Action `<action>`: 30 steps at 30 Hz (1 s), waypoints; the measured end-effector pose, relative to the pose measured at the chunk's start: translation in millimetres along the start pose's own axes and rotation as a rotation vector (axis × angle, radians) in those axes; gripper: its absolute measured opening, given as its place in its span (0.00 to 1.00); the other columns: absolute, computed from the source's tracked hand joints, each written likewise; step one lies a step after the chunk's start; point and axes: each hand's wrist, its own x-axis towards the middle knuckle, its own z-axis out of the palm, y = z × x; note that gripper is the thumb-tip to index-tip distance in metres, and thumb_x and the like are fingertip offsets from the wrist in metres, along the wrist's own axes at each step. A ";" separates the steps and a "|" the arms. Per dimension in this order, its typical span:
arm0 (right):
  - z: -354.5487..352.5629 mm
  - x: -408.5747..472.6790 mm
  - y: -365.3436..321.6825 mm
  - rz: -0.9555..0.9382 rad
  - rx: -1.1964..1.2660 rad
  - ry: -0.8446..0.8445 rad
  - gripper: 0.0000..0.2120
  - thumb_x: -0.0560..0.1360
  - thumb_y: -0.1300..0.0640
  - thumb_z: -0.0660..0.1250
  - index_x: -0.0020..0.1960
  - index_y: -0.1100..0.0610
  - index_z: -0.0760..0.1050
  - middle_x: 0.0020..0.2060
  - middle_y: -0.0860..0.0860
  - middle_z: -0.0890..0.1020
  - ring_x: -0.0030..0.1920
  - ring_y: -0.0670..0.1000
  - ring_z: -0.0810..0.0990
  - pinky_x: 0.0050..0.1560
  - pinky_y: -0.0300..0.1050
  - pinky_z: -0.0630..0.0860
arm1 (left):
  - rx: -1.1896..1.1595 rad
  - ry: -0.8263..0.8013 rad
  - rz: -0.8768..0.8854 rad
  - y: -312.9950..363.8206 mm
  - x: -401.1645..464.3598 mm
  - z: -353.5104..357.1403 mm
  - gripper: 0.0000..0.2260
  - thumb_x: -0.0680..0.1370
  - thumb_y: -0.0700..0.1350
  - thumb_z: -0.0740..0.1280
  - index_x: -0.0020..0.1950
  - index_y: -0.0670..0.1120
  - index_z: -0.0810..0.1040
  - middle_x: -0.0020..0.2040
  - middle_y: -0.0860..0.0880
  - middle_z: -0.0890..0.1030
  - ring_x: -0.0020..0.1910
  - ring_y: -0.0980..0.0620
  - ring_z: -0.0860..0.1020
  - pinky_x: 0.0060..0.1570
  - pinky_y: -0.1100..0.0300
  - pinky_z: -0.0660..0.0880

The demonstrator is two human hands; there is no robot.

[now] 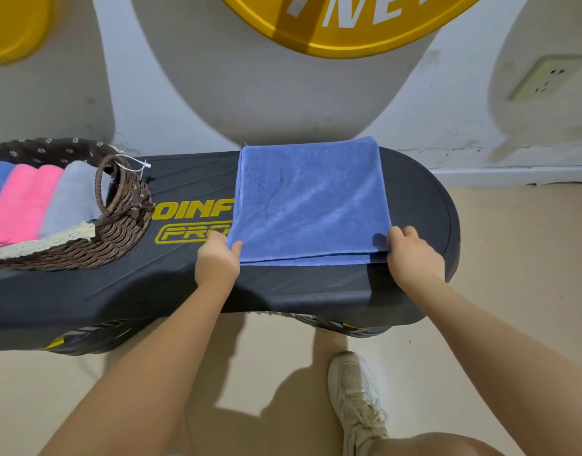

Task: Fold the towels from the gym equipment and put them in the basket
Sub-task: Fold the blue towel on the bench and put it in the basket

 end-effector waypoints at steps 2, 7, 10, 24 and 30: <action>0.0 -2.8 3.5 -0.009 -0.077 -0.014 0.06 0.77 0.65 0.56 0.53 0.58 0.64 0.51 0.57 0.71 0.41 0.55 0.69 0.34 0.47 0.67 | 0.077 -0.009 0.003 -3.9 -3.7 2.7 0.10 0.79 0.45 0.62 0.55 0.39 0.70 0.54 0.38 0.77 0.48 0.41 0.74 0.43 0.53 0.67; -1.3 -8.8 5.6 -0.097 -0.196 -0.034 0.09 0.76 0.65 0.57 0.56 0.58 0.64 0.51 0.56 0.70 0.42 0.54 0.67 0.34 0.47 0.66 | 0.166 -0.022 -0.031 2.3 -5.4 9.0 0.16 0.80 0.48 0.61 0.62 0.37 0.70 0.60 0.38 0.72 0.57 0.39 0.74 0.48 0.50 0.70; -4.6 -8.8 11.8 -0.141 -0.196 -0.041 0.10 0.77 0.64 0.56 0.58 0.58 0.65 0.52 0.56 0.70 0.47 0.55 0.71 0.35 0.46 0.66 | 0.190 -0.015 -0.055 4.6 -6.0 11.6 0.20 0.79 0.50 0.62 0.63 0.36 0.68 0.62 0.37 0.70 0.59 0.38 0.73 0.53 0.47 0.71; -15.2 0.9 13.2 -0.235 -0.257 -0.245 0.08 0.78 0.60 0.55 0.56 0.56 0.67 0.44 0.54 0.74 0.41 0.54 0.71 0.38 0.45 0.69 | -0.449 -0.209 -0.090 8.3 5.0 -11.5 0.10 0.75 0.41 0.69 0.48 0.41 0.68 0.40 0.45 0.74 0.29 0.52 0.72 0.30 0.62 0.68; -37.7 0.5 -12.2 -0.248 -0.498 -0.727 0.04 0.72 0.57 0.63 0.44 0.56 0.75 0.33 0.49 0.72 0.39 0.51 0.75 0.40 0.40 0.72 | -0.282 -0.332 -0.078 -16.1 -5.5 -23.3 0.10 0.73 0.40 0.70 0.41 0.44 0.68 0.32 0.45 0.72 0.28 0.51 0.73 0.28 0.61 0.66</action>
